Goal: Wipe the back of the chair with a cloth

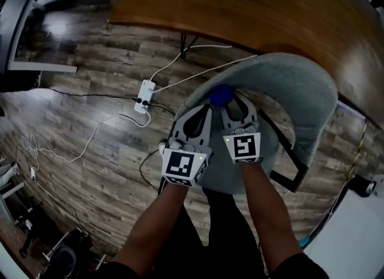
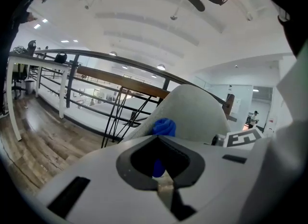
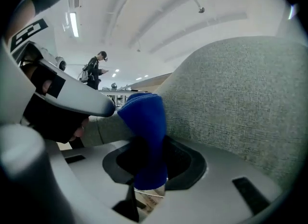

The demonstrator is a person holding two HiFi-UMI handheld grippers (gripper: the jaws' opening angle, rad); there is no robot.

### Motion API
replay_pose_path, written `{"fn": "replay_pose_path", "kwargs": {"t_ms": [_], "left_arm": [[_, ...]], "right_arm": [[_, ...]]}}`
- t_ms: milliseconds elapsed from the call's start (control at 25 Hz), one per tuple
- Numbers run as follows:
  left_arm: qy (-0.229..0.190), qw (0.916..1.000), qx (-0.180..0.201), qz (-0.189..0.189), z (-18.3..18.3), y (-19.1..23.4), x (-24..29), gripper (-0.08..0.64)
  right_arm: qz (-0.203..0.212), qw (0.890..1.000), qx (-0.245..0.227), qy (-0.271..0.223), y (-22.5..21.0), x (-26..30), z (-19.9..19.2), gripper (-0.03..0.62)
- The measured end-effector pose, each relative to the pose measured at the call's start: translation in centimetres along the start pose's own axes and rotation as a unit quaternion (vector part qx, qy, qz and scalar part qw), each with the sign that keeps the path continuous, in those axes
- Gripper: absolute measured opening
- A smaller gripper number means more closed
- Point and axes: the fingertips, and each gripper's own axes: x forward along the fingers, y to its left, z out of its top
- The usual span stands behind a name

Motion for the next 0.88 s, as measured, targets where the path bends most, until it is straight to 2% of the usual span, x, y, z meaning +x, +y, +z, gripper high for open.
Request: {"fn": "replay_pose_path", "kwargs": {"t_ms": [200, 440, 720, 880], "left_arm": [[0.006, 0.9998, 0.01, -0.016, -0.6, -1.3, 1.3, 0.008], [0.01, 0.9993, 0.026, -0.024, -1.0, -2.4, 2.8, 0.008], [0.019, 0.9977, 0.043, -0.049, -1.4, -4.1, 4.5, 0.008], [0.024, 0.996, 0.056, -0.066, -1.3, -5.4, 5.4, 0.008]], "right_arm": [[-0.052, 0.999, 0.015, 0.002, -2.9, -0.7, -1.1, 0.101], [-0.094, 0.995, 0.02, 0.012, -5.6, -1.9, -2.2, 0.101], [-0.132, 0.99, 0.043, 0.022, -8.5, -3.6, -3.4, 0.101], [-0.167, 0.985, 0.038, 0.028, -10.2, -4.8, -3.8, 0.101]]}}
